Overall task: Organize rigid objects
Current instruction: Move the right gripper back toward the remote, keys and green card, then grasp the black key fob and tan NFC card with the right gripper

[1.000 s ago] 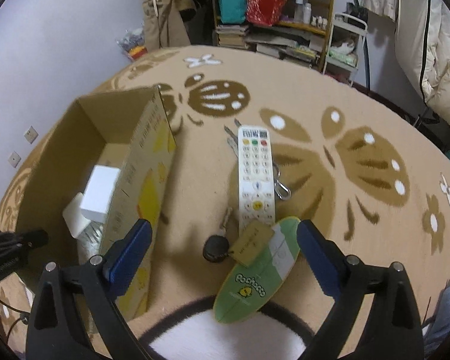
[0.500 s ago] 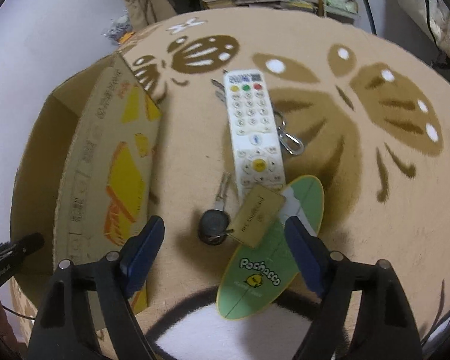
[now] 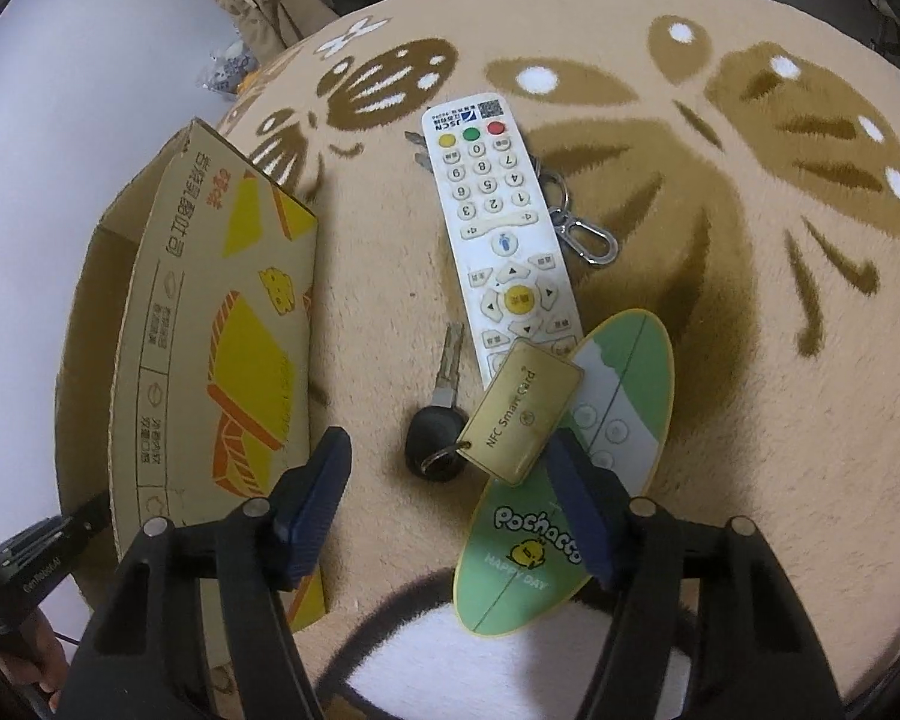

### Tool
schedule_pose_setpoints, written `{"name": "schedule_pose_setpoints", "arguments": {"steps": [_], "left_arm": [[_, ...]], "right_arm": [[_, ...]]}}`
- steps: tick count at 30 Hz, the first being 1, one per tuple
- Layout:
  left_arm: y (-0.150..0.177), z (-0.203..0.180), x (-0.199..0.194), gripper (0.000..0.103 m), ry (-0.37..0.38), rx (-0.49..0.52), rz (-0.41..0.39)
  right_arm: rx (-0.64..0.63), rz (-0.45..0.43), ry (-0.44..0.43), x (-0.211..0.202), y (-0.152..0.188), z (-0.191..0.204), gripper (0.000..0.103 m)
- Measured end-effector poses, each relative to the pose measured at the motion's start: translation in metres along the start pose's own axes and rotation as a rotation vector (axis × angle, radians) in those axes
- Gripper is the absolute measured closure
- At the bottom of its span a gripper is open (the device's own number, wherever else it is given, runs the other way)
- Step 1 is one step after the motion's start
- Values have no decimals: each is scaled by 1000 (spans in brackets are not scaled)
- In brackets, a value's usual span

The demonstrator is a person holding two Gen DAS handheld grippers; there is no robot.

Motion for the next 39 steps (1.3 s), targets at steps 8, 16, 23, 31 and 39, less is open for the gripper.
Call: {"name": "schedule_pose_setpoints", "arguments": {"steps": [8, 16, 23, 31, 39], "left_arm": [[0, 0, 0, 92, 0, 0, 0], [0, -1, -1, 92, -1, 3, 0], [0, 0, -1, 92, -2, 2, 0], [0, 0, -1, 92, -5, 5, 0], [0, 1, -1, 92, 1, 1, 1]], "right_arm": [[-35, -8, -26, 4, -4, 8, 34], [-46, -10, -38, 12, -7, 16, 34], [-39, 21, 48, 17, -6, 15, 34], [-68, 39, 109, 29, -6, 20, 32], [-39, 29, 177, 45, -2, 17, 32]]}}
Point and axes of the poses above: each gripper's, at about its wrist camera, not at the fingertips, and x roughly the way its jaws point, z to its left, y to its underside, the point moved 5 cm from there along x, roughly the way its jaws point, and after that the axes turned 1 degree about -y, right-handed, at the moved point
